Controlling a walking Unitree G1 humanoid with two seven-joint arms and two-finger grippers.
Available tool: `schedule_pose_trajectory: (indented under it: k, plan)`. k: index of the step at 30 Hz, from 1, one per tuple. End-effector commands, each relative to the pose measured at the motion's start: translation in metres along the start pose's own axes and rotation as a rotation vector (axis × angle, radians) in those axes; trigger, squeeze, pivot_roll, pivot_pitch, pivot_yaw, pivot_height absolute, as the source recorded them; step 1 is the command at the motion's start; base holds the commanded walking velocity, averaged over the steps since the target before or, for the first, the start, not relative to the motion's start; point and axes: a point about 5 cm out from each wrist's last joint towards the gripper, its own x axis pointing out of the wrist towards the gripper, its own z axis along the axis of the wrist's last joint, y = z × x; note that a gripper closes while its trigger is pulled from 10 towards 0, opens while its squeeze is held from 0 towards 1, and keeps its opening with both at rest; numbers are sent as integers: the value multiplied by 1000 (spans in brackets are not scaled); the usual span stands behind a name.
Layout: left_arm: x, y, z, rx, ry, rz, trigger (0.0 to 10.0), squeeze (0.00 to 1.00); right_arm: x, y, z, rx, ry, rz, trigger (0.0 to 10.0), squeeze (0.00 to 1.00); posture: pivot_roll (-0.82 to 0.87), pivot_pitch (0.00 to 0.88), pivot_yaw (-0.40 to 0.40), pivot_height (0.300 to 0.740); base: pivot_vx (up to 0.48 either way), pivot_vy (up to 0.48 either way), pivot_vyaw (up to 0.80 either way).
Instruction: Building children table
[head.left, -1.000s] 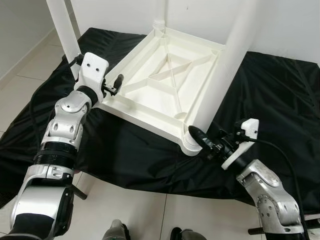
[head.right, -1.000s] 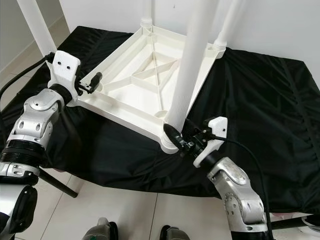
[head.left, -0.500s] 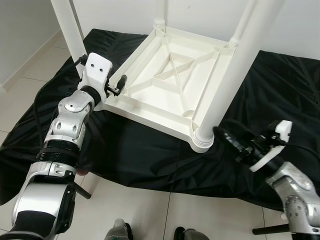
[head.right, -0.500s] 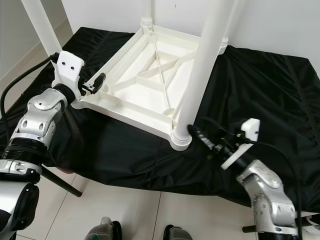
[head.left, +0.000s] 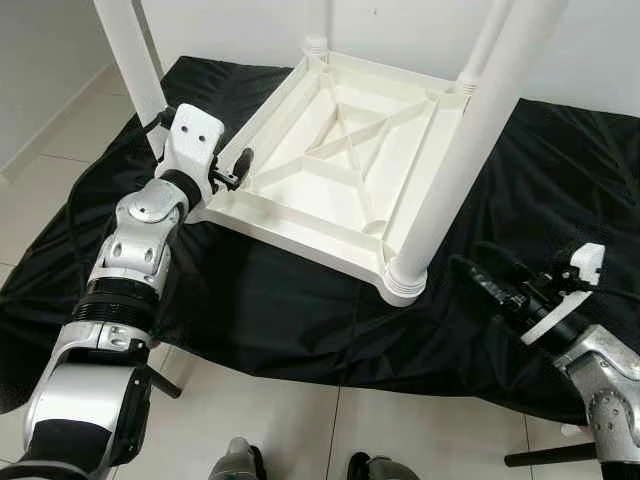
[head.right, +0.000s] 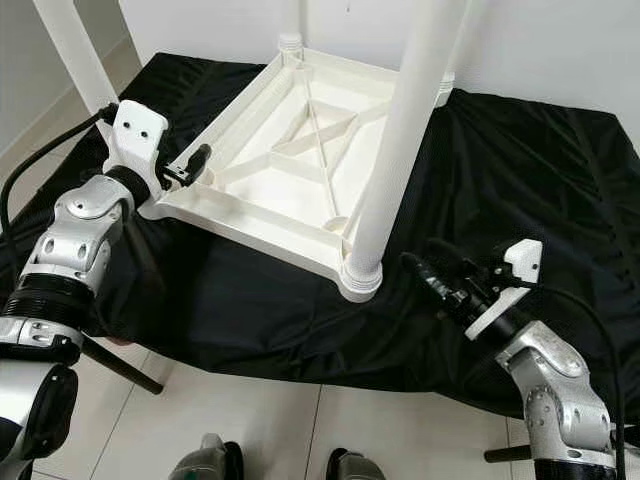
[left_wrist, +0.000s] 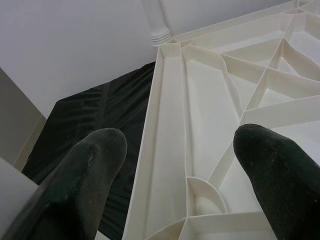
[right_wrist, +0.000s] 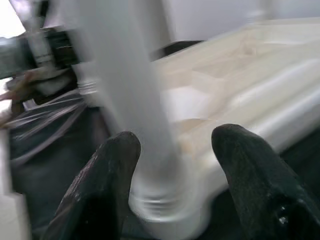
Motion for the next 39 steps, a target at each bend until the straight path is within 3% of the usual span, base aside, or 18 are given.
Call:
schedule_pose_trajectory:
  k: [1,10,15,31,37,39]
  plan:
    - [1,-1,1,0,-8,-8,10000,0,5,12,-2,12,23,95,10000,0,-48,121,34,740,0,0,0]
    - [1,-2,2,6,-17,-13,10000,0,17,16,-1,-3,20,170,10000,0,-38,114,17,740,0,0,0]
    - [-1,-2,1,0,-22,-4,10000,0,40,17,-4,-24,-39,65,10000,0,-25,112,-1,740,0,0,0]
    - [-4,1,-1,-4,-19,5,10000,0,53,34,-8,-28,-68,-26,10000,0,-23,125,-6,740,0,0,0]
    - [-3,-2,0,-17,-21,-4,10000,0,62,42,-15,-64,-28,-177,10000,0,-35,131,-5,740,0,0,0]
    - [-3,-2,0,-17,-21,-4,10000,0,62,42,-15,-64,-28,-177,10000,0,-35,131,-5,740,0,0,0]
